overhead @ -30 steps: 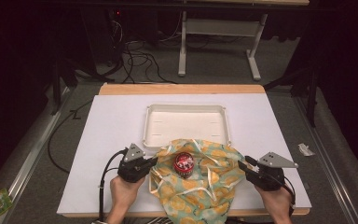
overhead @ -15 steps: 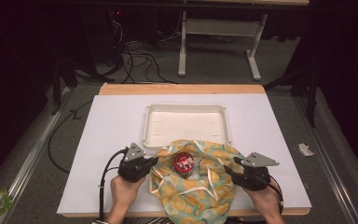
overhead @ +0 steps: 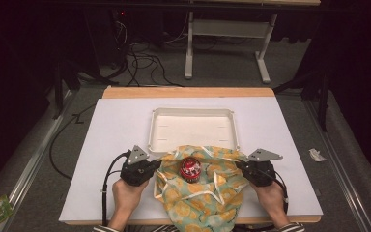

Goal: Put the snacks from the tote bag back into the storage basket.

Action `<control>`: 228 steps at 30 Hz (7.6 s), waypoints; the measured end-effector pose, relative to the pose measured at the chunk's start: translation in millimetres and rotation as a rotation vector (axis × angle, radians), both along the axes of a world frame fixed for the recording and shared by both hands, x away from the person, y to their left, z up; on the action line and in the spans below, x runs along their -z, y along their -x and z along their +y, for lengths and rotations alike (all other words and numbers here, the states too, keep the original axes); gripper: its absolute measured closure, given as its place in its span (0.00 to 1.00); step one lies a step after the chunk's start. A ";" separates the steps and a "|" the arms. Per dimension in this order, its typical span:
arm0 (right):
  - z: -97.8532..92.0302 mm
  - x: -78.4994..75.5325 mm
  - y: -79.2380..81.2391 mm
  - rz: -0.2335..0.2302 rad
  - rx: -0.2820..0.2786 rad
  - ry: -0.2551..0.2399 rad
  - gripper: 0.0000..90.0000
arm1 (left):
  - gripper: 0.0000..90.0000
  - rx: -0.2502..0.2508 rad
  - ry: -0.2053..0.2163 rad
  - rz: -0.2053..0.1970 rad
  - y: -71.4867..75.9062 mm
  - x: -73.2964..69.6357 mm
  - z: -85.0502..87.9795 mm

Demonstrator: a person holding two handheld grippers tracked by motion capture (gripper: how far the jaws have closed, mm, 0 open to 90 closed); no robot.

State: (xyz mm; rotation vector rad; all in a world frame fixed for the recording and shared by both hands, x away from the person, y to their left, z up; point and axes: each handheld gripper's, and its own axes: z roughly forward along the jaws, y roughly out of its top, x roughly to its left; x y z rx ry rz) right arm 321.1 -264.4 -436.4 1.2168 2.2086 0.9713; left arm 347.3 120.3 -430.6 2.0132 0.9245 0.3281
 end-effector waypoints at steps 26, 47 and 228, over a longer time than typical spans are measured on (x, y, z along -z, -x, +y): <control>-15.1 15.1 -12.7 0.075 0.038 -0.014 1.00 | 0.48 -0.088 0.010 0.097 4.4 2.7 -1.5; -20.6 14.1 -11.6 0.066 0.052 -0.011 1.00 | 0.82 -0.064 -0.208 0.184 -2.9 25.0 -15.4; -10.3 32.8 -12.4 0.136 0.058 0.043 0.91 | 0.82 -0.122 -0.138 0.068 -13.1 29.4 0.9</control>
